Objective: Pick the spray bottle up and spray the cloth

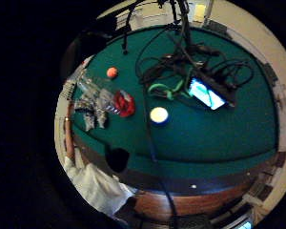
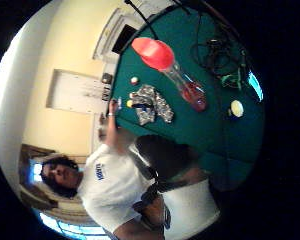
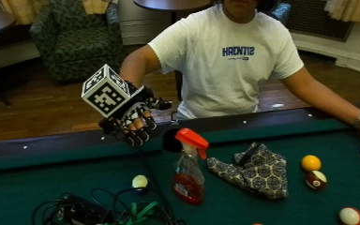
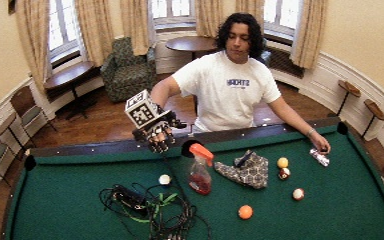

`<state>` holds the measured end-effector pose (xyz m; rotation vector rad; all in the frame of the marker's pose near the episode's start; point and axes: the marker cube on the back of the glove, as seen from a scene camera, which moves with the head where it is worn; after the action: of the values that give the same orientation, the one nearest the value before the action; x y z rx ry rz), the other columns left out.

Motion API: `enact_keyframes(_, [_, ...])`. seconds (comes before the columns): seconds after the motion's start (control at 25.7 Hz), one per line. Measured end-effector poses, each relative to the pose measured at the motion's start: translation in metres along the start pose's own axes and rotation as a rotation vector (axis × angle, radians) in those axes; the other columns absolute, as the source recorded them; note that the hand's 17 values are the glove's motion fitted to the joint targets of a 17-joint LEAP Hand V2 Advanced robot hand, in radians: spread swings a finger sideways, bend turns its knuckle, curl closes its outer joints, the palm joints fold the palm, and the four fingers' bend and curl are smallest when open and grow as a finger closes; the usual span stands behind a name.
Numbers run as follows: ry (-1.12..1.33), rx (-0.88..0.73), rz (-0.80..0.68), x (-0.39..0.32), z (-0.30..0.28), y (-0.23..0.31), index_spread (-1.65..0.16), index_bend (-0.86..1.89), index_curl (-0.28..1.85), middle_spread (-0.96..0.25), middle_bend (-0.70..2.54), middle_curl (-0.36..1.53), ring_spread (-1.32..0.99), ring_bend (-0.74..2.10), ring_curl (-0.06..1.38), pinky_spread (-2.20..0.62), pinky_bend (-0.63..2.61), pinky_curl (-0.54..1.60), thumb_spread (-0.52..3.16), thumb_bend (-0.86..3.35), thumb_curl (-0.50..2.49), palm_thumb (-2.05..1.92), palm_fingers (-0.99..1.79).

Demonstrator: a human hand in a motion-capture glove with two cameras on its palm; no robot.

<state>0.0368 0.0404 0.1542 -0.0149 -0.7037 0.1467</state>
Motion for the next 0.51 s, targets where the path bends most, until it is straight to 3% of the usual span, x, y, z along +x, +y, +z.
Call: enact_keyframes(0.51, [-0.364, -0.019, 0.032, 0.011, 0.069, -0.020, -0.40, 0.12, 0.23, -0.11, 0.21, 0.30, -0.11, 0.39, 0.29, 0.13, 0.45, 0.33, 0.97, 0.00, 0.32, 0.50, 0.37])
